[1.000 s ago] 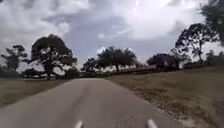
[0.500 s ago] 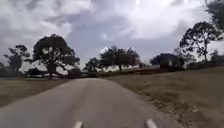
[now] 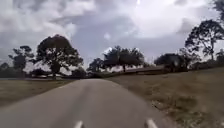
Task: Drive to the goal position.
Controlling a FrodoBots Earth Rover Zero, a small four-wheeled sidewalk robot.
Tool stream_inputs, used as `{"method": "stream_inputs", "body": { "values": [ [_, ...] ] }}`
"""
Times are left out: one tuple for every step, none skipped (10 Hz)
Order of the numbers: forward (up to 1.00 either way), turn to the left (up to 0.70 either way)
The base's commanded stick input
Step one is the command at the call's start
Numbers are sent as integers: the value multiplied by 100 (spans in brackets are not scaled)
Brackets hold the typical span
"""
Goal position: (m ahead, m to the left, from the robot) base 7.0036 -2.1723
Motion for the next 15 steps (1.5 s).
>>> {"method": "stream_inputs", "body": {
  "values": [
    [85, 34],
    [85, 30],
    [85, 19],
    [85, 0],
    [85, 0],
    [85, 0],
    [85, 0],
    [85, 3],
    [85, 29],
    [85, 34],
    [85, 13],
    [85, 0],
    [85, 0],
    [85, 0],
    [85, 0]
  ]
}}
